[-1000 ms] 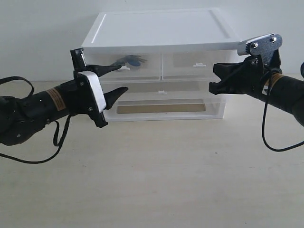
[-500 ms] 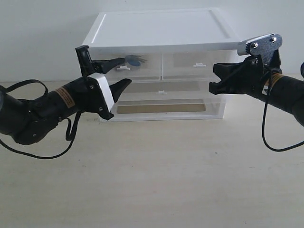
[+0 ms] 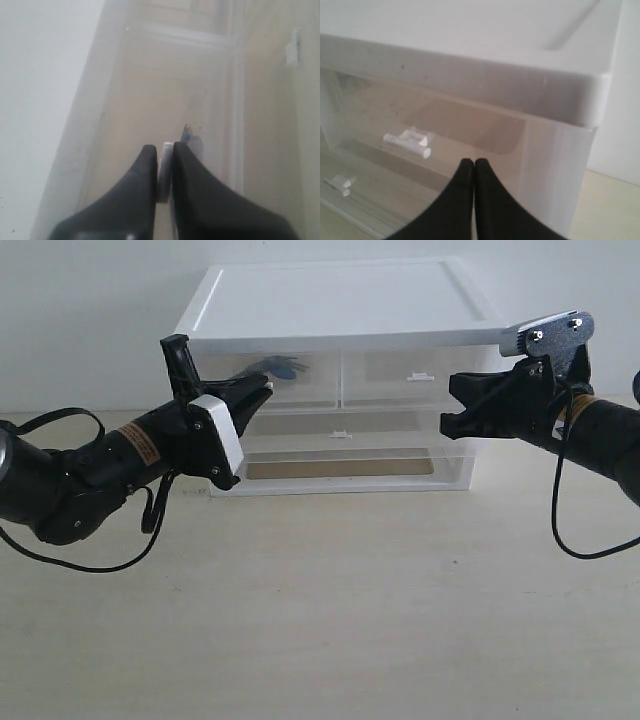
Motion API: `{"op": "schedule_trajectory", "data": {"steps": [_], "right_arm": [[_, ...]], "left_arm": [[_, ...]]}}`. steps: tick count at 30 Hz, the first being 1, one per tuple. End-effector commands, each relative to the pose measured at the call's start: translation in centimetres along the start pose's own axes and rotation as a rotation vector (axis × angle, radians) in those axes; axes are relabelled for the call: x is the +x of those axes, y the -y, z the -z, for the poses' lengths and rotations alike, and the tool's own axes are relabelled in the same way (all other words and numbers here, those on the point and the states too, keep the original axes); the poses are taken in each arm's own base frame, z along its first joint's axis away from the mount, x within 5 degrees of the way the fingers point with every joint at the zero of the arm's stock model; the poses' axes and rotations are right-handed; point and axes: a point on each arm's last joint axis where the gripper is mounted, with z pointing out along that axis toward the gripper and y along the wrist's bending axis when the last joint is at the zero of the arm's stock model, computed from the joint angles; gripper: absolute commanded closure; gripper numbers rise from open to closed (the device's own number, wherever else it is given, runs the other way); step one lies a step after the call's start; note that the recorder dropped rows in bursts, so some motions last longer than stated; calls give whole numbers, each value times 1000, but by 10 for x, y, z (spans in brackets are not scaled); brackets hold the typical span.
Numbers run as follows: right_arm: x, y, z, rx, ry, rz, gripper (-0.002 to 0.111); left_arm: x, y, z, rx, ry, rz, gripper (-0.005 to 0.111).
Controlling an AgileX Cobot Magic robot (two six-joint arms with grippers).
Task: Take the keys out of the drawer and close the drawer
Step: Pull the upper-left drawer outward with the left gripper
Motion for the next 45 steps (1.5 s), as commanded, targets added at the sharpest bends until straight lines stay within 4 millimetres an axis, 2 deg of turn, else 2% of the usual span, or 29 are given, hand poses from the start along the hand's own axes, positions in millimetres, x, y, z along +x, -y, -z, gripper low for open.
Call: {"op": "schedule_trajectory", "data": {"steps": [1, 5, 11, 19, 26, 32, 45], "right_arm": [[-5, 8, -1, 60, 24, -38, 108], [-5, 9, -1, 63, 22, -30, 108], [-5, 9, -1, 63, 20, -30, 108], [-5, 9, -1, 65, 20, -31, 108], [-5, 9, -1, 66, 16, -31, 108], [-5, 9, -1, 66, 16, -31, 108], [-4, 9, -1, 67, 14, -31, 108]], "left_arm": [[-1, 2, -3, 7, -32, 26, 102], [-8, 3, -2, 11, -29, 36, 102], [-18, -2, 9, 23, -37, 45, 102], [-27, 2, 28, 70, -43, 41, 102], [-46, 0, 37, 85, -18, 24, 102], [-49, 5, 46, 106, -45, 21, 102], [-57, -1, 60, 96, -32, 22, 102]]}}
